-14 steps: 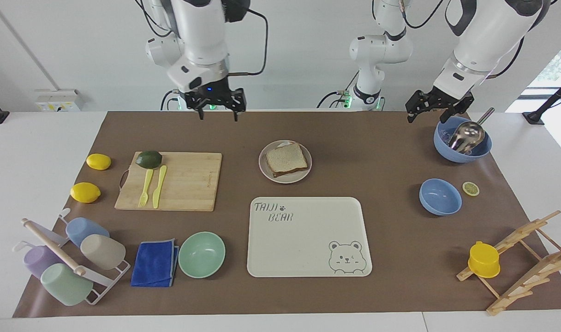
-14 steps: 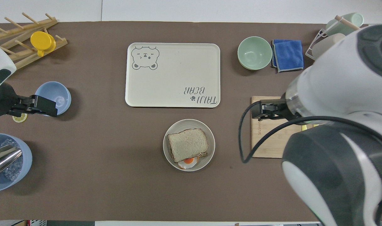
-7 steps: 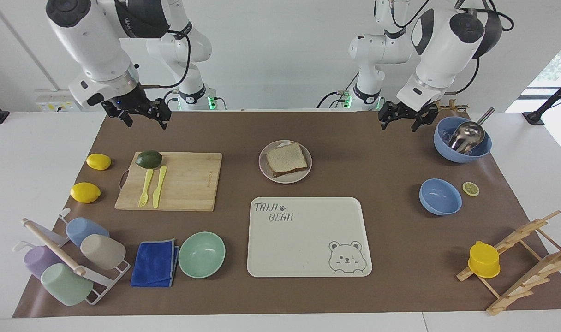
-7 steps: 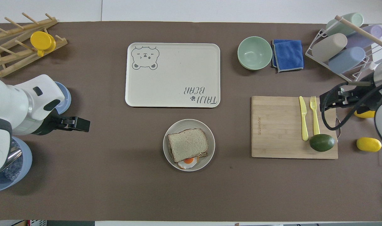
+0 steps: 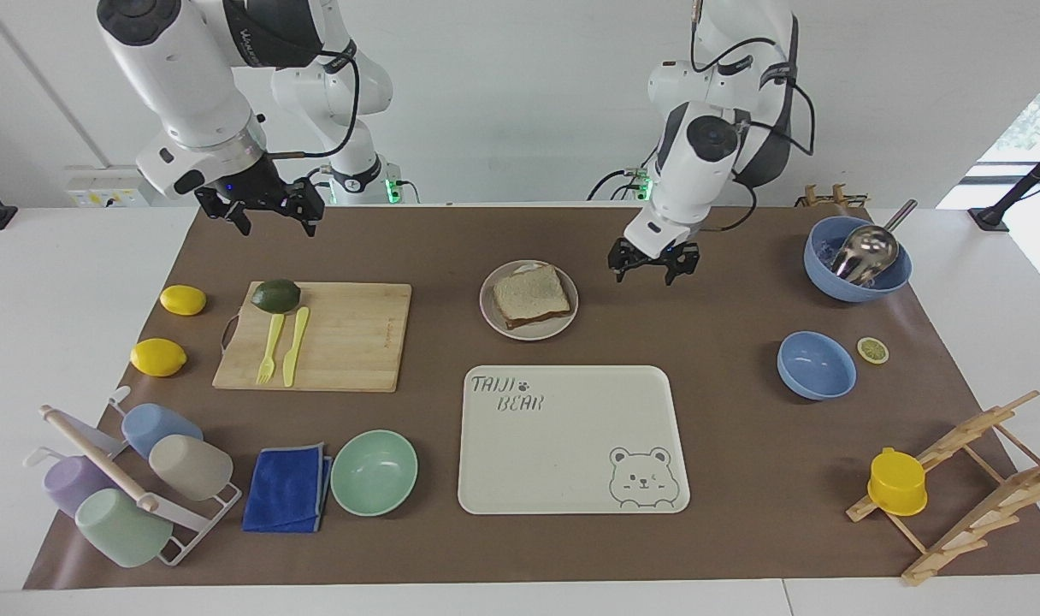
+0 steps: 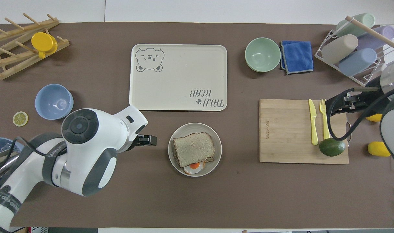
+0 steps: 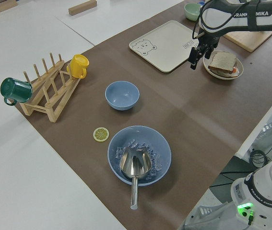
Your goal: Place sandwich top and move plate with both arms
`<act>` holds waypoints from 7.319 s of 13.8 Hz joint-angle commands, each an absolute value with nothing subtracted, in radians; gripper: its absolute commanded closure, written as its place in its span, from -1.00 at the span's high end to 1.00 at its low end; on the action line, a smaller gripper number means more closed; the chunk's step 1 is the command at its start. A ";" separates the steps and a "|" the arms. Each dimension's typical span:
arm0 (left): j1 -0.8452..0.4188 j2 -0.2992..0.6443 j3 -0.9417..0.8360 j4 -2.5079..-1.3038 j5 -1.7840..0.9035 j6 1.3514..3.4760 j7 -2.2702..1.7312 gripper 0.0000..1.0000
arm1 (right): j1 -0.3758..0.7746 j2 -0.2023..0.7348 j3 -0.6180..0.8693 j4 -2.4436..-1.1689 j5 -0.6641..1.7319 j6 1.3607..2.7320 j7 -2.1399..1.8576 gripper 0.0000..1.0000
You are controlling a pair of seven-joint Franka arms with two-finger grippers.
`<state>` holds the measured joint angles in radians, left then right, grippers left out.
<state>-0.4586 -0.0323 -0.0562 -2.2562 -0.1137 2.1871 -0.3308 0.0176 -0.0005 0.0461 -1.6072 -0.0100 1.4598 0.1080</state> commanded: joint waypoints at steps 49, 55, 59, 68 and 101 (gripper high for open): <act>-0.381 0.136 -0.038 -1.900 -0.311 1.951 -0.215 -1.00 | 0.009 -0.066 -0.046 -1.675 0.002 1.488 -0.020 1.00; -0.258 0.348 -0.038 -1.549 -0.325 1.841 -0.213 -1.00 | 0.009 -0.066 -0.046 -1.675 0.002 1.488 -0.020 1.00; -0.258 0.601 -0.032 -1.236 -0.353 1.807 -0.218 -1.00 | 0.009 -0.066 -0.046 -1.675 0.003 1.488 -0.020 1.00; -0.301 0.666 -0.038 -1.328 -0.342 2.047 -0.201 -1.00 | 0.009 -0.066 -0.046 -1.675 0.002 1.488 -0.020 1.00; -0.087 -0.018 -0.024 -1.578 -0.063 1.419 -0.152 1.00 | 0.009 -0.066 -0.046 -1.675 0.002 1.488 -0.020 1.00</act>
<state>-0.1930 0.0663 0.1067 -1.4304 -0.0890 1.3689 -0.1622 0.0195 -0.0478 -0.0489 -1.6517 -0.0094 1.4785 -0.0035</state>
